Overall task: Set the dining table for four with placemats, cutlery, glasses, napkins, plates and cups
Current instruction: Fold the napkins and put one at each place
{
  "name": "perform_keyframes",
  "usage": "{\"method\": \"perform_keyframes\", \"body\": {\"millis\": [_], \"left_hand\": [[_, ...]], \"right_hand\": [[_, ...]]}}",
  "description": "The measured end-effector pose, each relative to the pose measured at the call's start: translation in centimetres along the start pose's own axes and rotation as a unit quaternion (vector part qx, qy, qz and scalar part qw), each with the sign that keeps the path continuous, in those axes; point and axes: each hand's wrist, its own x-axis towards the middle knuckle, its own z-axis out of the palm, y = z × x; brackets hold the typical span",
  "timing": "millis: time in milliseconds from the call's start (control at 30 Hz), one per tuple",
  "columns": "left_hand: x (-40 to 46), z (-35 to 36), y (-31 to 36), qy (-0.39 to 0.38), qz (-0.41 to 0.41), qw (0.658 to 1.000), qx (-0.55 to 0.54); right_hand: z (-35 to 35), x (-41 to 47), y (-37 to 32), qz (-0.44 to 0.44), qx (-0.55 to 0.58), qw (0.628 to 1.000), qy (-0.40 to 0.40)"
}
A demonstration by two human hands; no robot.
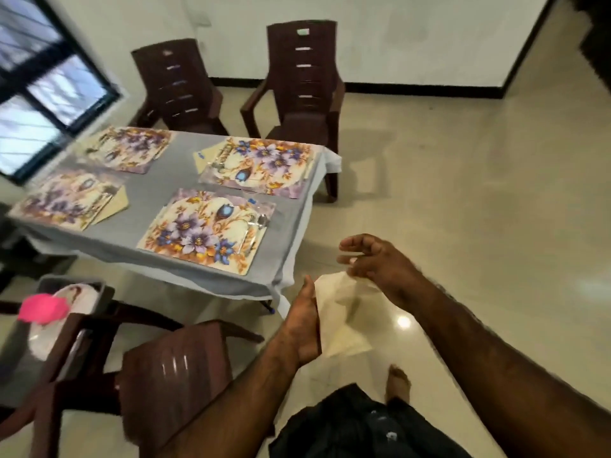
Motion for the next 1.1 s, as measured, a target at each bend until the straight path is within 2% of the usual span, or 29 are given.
{"method": "perform_keyframes", "body": {"millis": [100, 167, 200, 267, 300, 333, 367, 433, 533, 633, 733, 833, 933, 1033, 1100], "left_hand": [[1.0, 0.2, 1.9, 0.025, 0.042, 0.998, -0.048], [1.2, 0.6, 2.8, 0.032, 0.051, 0.994, -0.092], [1.4, 0.7, 3.1, 0.030, 0.049, 0.992, -0.115], [1.5, 0.6, 3.7, 0.031, 0.051, 0.986, -0.153], [1.4, 0.5, 4.0, 0.032, 0.050, 0.984, -0.167], [1.5, 0.1, 4.5, 0.038, 0.050, 0.983, -0.174], [1.7, -0.3, 5.0, 0.045, 0.047, 0.983, -0.171], [2.5, -1.9, 6.1, 0.061, 0.053, 0.986, -0.146], [3.0, -5.3, 8.7, 0.083, 0.081, 0.989, -0.091], [2.8, -9.3, 12.5, 0.099, 0.116, 0.988, 0.030], [2.3, -13.2, 16.6, 0.168, 0.179, 0.959, 0.144], [1.0, -16.5, 20.4, 0.230, 0.232, 0.930, 0.167], [-0.4, -19.0, 23.3, 0.230, 0.272, 0.918, 0.175], [-1.2, -20.8, 26.0, 0.186, 0.304, 0.908, 0.218], [-1.7, -21.5, 27.8, 0.177, 0.308, 0.905, 0.232]], "right_hand": [[-0.5, 3.7, -2.0, -0.081, -0.086, 0.993, -0.025], [-1.4, 5.6, -3.7, -0.105, -0.174, 0.972, -0.120], [-1.8, 6.6, -4.5, -0.100, -0.221, 0.951, -0.193], [-2.2, 8.4, -5.4, -0.082, -0.310, 0.886, -0.334], [-2.1, 9.3, -5.3, -0.083, -0.357, 0.853, -0.370], [-1.6, 10.6, -5.0, -0.089, -0.397, 0.831, -0.380], [-1.0, 11.8, -4.7, -0.093, -0.419, 0.825, -0.367], [0.9, 14.7, -4.1, -0.075, -0.419, 0.842, -0.332], [4.7, 19.2, -4.5, -0.015, -0.413, 0.850, -0.326], [8.5, 23.2, -5.4, -0.012, -0.404, 0.858, -0.317], [12.2, 26.5, -6.7, -0.006, -0.403, 0.861, -0.311], [15.5, 29.7, -7.8, -0.012, -0.398, 0.864, -0.308], [18.9, 31.5, -9.0, -0.016, -0.374, 0.859, -0.350], [22.8, 33.1, -9.9, -0.014, -0.392, 0.818, -0.421], [25.1, 34.6, -10.3, -0.022, -0.384, 0.810, -0.442]]}}
